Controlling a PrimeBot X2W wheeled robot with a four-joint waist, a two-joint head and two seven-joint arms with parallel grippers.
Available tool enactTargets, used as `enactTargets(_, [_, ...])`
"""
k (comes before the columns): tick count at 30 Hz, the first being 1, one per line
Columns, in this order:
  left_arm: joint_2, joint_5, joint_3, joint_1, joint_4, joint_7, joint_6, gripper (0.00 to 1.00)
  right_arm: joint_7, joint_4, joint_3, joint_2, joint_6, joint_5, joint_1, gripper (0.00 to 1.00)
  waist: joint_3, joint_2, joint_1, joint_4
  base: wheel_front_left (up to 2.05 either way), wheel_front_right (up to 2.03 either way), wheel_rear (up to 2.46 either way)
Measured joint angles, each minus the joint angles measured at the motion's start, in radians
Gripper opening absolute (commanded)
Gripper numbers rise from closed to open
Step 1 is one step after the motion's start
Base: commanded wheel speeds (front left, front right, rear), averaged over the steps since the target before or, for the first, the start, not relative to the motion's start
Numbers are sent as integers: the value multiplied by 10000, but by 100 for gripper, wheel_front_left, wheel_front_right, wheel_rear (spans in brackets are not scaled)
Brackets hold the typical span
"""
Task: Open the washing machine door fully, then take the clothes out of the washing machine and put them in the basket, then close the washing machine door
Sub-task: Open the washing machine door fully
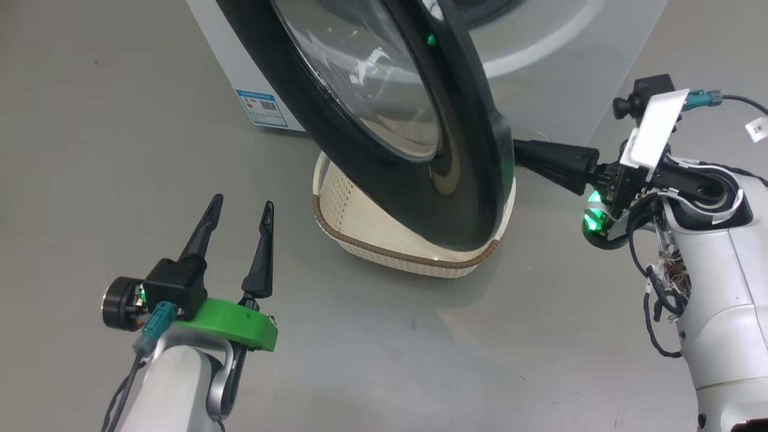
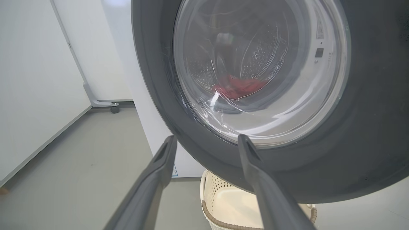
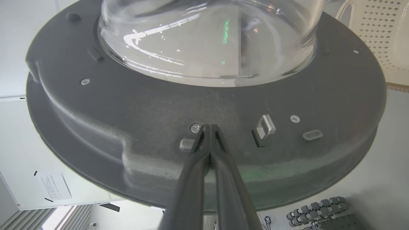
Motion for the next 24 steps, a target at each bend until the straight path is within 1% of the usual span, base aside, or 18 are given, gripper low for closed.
enactTargets(8, [8, 94, -33, 119, 63, 0, -4, 100, 324, -314, 531, 190, 6, 0, 360, 0, -278, 0, 0, 215, 0, 0, 0])
enactTargets(10, [12, 94, -65, 122, 81, 0, -6, 100, 387, -458, 640, 290, 59, 4, 367, 0, -336, 0, 0, 292, 0, 0, 0])
enactTargets(24, [21, 86, -238, 320, 136, 0, -12, 100, 627, -1104, 1467, 462, 75, 94, 870, 0, -600, 0, 0, 905, 0, 0, 0])
